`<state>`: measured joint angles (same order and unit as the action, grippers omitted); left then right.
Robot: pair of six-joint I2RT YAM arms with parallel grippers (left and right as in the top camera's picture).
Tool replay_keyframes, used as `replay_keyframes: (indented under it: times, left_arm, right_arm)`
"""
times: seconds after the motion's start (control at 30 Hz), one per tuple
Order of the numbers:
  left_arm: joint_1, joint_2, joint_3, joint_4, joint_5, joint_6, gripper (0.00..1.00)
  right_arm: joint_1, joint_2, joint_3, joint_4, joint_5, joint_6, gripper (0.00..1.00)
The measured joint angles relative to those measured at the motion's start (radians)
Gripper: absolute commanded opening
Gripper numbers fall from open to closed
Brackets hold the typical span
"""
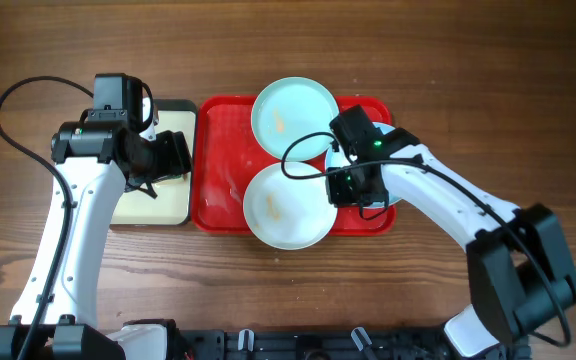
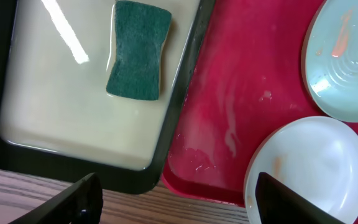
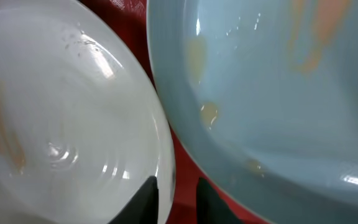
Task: Clean dirty plates on tray and stack at the side
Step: 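Move the left gripper to the sponge and the right gripper to the white plate rim, then grasp the green sponge with the left gripper and lift it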
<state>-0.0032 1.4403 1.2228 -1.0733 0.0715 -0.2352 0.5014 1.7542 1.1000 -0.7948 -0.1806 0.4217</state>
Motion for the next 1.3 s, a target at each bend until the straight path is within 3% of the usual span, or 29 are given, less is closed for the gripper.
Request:
replay_keyframes:
  times: [0.13, 0.23, 0.5, 0.77, 1.07, 1.3]
  left_arm:
    - [0.000, 0.000, 0.000, 0.000, 0.000, 0.000, 0.76]
    - [0.000, 0.000, 0.000, 0.000, 0.000, 0.000, 0.77]
    - [0.000, 0.000, 0.000, 0.000, 0.000, -0.003, 0.78]
    - [0.000, 0.000, 0.000, 0.002, -0.004, -0.004, 0.77]
    - [0.000, 0.000, -0.005, 0.007, -0.056, -0.014, 0.77]
    - [0.000, 0.002, -0.111, 0.154, -0.097, -0.022, 0.48]
  right_arm:
    - [0.000, 0.017, 0.000, 0.012, -0.002, 0.005, 0.11]
    - [0.000, 0.017, 0.000, 0.013, -0.002, 0.011, 0.04]
    - [0.000, 0.017, -0.025, 0.037, -0.019, 0.050, 0.04]
    - [0.000, 0.018, -0.058, 0.183, -0.134, 0.117, 0.04]
    - [0.000, 0.019, -0.059, 0.236, -0.108, 0.142, 0.04]
    - [0.000, 0.019, -0.059, 0.235, -0.072, 0.130, 0.04]
